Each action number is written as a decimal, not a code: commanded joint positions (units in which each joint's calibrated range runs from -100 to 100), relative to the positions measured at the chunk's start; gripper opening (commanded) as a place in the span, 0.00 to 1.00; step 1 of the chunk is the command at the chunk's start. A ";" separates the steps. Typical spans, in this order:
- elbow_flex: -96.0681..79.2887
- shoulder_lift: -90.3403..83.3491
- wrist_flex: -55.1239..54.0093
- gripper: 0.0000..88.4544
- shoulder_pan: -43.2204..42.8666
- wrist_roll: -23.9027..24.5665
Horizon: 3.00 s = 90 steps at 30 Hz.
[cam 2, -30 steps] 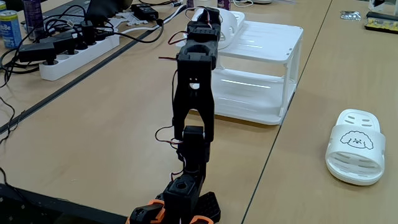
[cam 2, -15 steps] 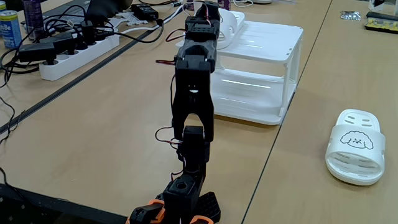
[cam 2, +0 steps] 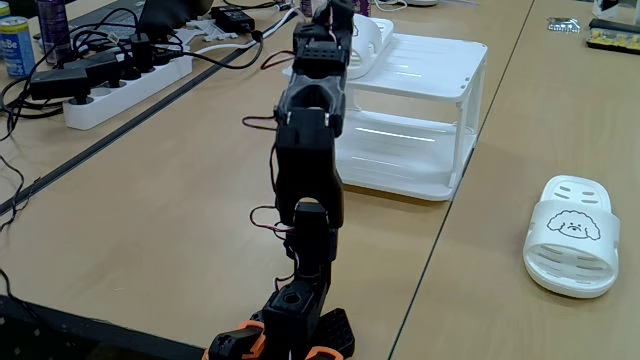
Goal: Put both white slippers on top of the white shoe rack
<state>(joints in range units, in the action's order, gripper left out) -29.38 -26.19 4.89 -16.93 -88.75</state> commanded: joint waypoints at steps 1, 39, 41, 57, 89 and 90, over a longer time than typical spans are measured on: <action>1.10 -6.17 -0.15 0.24 0.07 8.89; -34.44 -9.20 -0.84 0.24 53.52 -11.25; -36.25 -8.35 -0.92 0.24 53.36 -11.25; -26.42 23.87 -27.15 0.24 56.65 -11.25; -9.91 41.04 -37.51 0.24 44.64 -11.25; -10.36 40.70 -37.51 0.24 43.66 -11.25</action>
<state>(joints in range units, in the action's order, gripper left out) -41.06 18.68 -31.24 29.96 -99.53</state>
